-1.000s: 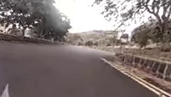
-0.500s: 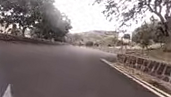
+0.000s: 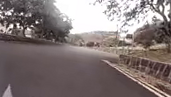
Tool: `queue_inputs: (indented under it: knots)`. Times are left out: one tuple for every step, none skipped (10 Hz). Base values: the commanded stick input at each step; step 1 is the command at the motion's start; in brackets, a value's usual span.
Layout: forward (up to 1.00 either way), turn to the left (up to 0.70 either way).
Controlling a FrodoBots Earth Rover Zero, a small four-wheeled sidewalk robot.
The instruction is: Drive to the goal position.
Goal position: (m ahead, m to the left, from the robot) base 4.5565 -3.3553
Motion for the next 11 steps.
queue_inputs:
  knots:
    - [0.50, -0.01]
    - [0.50, 0.00]
    - [0.50, 0.00]
    - [0.50, 0.00]
    - [0.50, 0.00]
    - [0.50, 0.00]
    - [0.50, 0.00]
    - [0.50, 0.00]
    - [0.50, 0.00]
    - [0.50, 0.00]
    - [0.50, 0.00]
